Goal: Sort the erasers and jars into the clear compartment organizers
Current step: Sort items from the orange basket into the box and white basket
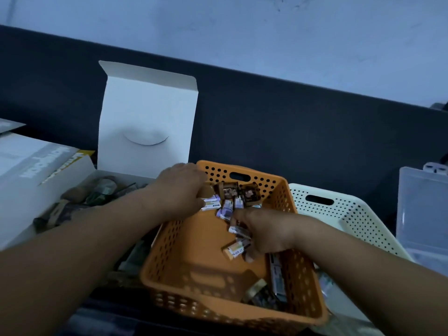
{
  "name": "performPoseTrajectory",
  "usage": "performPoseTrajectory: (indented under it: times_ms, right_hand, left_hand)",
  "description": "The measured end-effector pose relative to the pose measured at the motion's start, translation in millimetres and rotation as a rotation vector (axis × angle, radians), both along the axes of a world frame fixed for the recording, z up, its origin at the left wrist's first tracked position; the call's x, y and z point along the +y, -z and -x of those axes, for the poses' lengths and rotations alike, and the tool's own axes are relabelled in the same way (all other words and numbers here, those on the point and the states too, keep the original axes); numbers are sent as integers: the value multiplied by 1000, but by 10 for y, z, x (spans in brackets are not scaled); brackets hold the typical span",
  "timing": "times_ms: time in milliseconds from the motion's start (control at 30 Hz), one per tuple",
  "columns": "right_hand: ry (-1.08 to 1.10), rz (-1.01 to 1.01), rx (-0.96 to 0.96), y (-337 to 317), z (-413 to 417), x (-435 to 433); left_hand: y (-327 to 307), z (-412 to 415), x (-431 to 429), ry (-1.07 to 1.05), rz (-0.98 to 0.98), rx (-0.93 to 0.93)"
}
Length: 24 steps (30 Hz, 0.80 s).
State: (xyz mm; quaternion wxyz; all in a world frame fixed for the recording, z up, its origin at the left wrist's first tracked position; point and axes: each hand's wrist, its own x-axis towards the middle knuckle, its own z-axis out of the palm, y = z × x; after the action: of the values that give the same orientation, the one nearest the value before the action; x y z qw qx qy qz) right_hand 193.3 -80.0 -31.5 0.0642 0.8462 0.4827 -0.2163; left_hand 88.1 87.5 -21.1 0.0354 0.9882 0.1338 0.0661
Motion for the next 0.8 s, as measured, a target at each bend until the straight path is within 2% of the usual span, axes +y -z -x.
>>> performPoseTrajectory:
  times_ms: [100,400,567,667,800]
  right_hand:
    - [-9,-31,-17,36,17,11]
    - [-123,-50,38,60,91,43]
    - [-97,-111,54,88,36,23]
    - [-28,-260,101,-29,-29,-66]
    - [159,-629,94,-337,-204,-292]
  left_hand:
    - [45,66,5,-14,123,11]
    - [104,114,-5,16,196,-60]
    - [90,125,-28,27,243,-92]
    - [79,144,-44,27,281,-103]
    - [82,133,-36,12,322,-103]
